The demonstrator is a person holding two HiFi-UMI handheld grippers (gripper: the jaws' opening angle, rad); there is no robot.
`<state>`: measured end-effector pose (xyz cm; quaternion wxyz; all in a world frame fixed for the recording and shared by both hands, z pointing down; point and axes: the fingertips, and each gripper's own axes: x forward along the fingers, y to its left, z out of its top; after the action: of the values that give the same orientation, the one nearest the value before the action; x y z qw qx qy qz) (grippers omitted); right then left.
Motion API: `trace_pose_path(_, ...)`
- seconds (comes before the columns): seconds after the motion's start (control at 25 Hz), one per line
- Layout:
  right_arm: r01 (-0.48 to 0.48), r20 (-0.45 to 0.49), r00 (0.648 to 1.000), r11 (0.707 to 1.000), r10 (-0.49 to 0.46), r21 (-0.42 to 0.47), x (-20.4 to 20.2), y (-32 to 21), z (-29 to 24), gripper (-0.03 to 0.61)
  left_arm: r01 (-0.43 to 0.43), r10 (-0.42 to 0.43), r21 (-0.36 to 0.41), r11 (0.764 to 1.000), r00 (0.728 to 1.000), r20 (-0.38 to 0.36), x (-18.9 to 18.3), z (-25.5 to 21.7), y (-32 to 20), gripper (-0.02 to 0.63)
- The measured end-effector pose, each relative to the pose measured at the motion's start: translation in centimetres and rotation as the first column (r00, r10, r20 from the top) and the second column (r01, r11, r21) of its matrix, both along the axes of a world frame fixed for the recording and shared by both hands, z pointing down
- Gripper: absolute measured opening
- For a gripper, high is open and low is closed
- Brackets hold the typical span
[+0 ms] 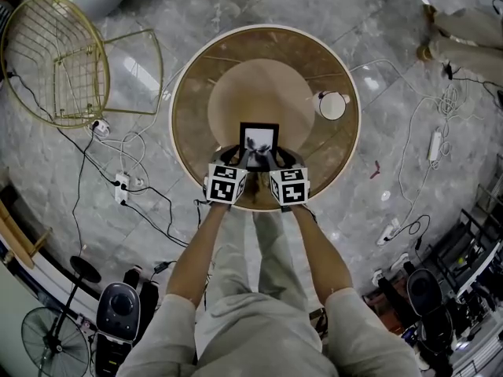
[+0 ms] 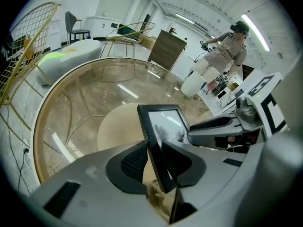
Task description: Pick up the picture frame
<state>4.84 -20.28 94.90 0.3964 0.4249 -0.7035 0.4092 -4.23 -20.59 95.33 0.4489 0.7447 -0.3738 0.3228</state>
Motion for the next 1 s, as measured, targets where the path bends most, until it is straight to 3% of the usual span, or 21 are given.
trace_pose_path(0.4,-0.065,0.005,0.998,0.998,0.065,-0.016,-0.1,0.0,-0.1,0.084,0.031,-0.031,0.001,1.000,1.000,0.005,-0.3,-0.2,0.0,0.083)
trace_pose_path(1.0,-0.062,-0.005,0.998,0.998,0.062,0.012,0.0,0.2,-0.9,0.080,0.057,-0.057,0.020,0.998,0.998,0.011,-0.3,-1.1,0.5,0.078)
